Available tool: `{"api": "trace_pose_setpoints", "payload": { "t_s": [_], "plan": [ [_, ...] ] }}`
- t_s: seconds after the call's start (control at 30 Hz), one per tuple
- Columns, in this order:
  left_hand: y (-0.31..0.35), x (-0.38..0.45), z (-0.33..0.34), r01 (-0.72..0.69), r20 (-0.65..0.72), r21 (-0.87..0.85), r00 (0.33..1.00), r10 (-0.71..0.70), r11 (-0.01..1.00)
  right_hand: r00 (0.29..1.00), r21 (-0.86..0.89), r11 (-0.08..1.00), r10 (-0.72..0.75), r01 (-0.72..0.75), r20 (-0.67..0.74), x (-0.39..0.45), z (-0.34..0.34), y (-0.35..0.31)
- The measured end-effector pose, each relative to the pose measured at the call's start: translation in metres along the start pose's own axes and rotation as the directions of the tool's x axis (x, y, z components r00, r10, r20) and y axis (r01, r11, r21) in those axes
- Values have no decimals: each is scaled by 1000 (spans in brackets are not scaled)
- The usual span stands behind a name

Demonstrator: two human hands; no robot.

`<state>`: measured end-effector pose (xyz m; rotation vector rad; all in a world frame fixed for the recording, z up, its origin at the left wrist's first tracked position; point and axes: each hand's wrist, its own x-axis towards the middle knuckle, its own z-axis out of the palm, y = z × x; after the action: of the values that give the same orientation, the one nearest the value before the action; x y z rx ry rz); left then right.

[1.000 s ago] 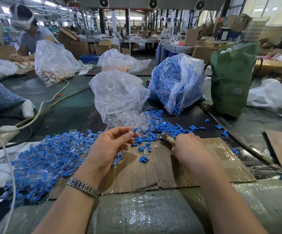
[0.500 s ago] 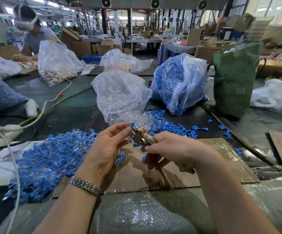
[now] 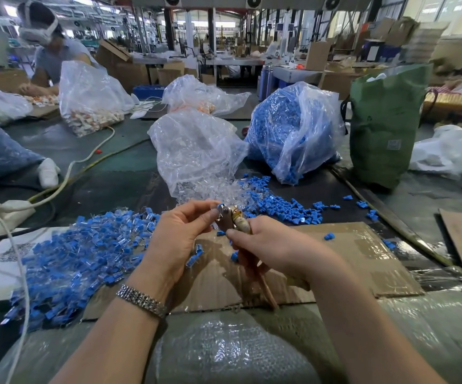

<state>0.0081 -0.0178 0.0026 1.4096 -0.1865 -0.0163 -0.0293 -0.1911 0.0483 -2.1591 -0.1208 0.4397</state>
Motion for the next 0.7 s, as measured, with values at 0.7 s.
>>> {"api": "trace_pose_setpoints", "payload": {
  "t_s": [0.7],
  "plan": [
    [-10, 4, -8, -44, -127, 934, 887, 445, 355, 827, -489, 726, 197, -484, -526, 11, -36, 45]
  ]
}}
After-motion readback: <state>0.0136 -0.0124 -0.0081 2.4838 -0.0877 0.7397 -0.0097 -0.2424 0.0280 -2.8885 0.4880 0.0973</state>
